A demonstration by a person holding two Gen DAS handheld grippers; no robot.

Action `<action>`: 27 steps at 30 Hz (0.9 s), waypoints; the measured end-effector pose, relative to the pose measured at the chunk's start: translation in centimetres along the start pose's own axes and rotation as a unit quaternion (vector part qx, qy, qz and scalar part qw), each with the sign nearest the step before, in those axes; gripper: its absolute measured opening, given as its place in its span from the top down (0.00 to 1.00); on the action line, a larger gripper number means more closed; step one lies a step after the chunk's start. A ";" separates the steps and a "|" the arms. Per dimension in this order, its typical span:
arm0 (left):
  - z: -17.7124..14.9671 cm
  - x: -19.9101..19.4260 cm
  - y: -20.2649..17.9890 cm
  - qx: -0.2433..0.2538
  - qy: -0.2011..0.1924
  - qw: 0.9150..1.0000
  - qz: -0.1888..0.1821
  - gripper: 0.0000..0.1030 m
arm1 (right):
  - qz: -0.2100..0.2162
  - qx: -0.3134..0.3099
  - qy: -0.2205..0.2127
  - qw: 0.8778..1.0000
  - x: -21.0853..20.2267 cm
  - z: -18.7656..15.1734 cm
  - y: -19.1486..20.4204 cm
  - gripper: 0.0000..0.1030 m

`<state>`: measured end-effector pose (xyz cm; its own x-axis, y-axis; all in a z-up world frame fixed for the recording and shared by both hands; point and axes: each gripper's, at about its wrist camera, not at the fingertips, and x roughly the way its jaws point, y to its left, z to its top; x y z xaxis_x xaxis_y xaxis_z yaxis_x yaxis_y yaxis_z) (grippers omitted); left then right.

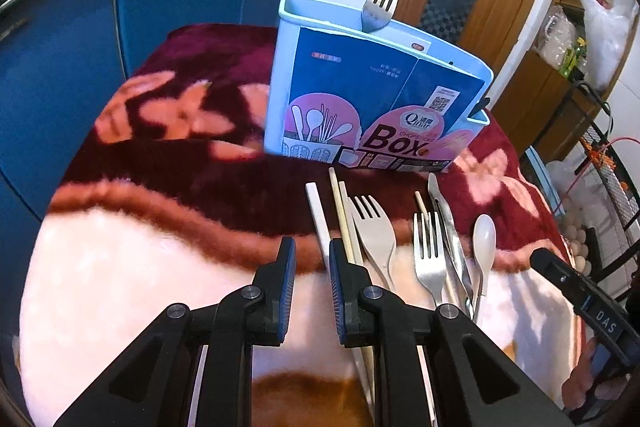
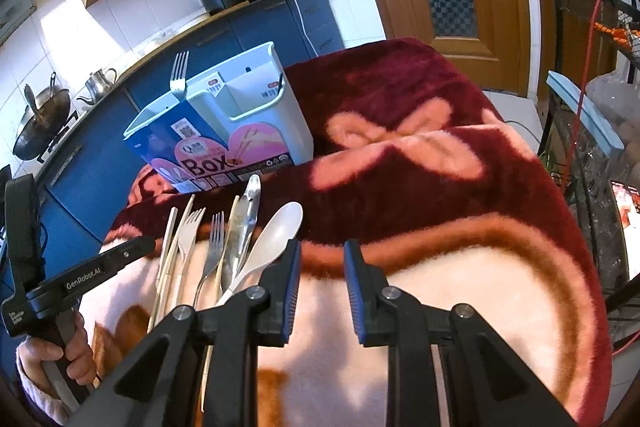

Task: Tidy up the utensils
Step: 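Move the left gripper back to the cutlery and close on a white chopstick, then lift the white chopstick with the left gripper and carry it over the caddy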

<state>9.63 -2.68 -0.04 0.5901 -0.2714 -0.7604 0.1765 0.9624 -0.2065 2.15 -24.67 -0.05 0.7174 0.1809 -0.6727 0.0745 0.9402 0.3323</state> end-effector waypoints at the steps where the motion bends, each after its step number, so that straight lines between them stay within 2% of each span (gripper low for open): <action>1: 0.1 0.2 -0.1 -0.001 0.003 1.000 -0.003 0.83 | 0.000 0.001 0.001 1.000 0.1 -0.1 -0.1 0.76; 5: 0.7 1.3 -0.2 -0.004 0.021 1.000 -0.012 0.84 | 0.002 0.003 0.005 1.000 0.3 -0.2 -0.3 0.76; 12: 1.6 3.0 -0.4 0.004 0.037 0.999 0.002 0.84 | 0.004 0.005 0.009 1.000 0.5 -0.2 -0.4 0.76; 18: 2.6 4.4 0.3 -0.011 0.057 0.998 -0.014 0.84 | 0.005 0.004 0.015 1.000 1.1 -0.2 -0.3 0.76; 27: 2.7 4.6 0.8 -0.021 0.054 0.998 -0.023 0.90 | 0.000 -0.003 0.020 1.000 1.6 0.0 0.4 0.76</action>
<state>14.58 -3.21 -2.02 0.4928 -0.3155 -0.8109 0.1678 0.9489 -0.2671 3.30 -24.04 -1.00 0.6892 0.1925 -0.6985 0.0696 0.9420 0.3282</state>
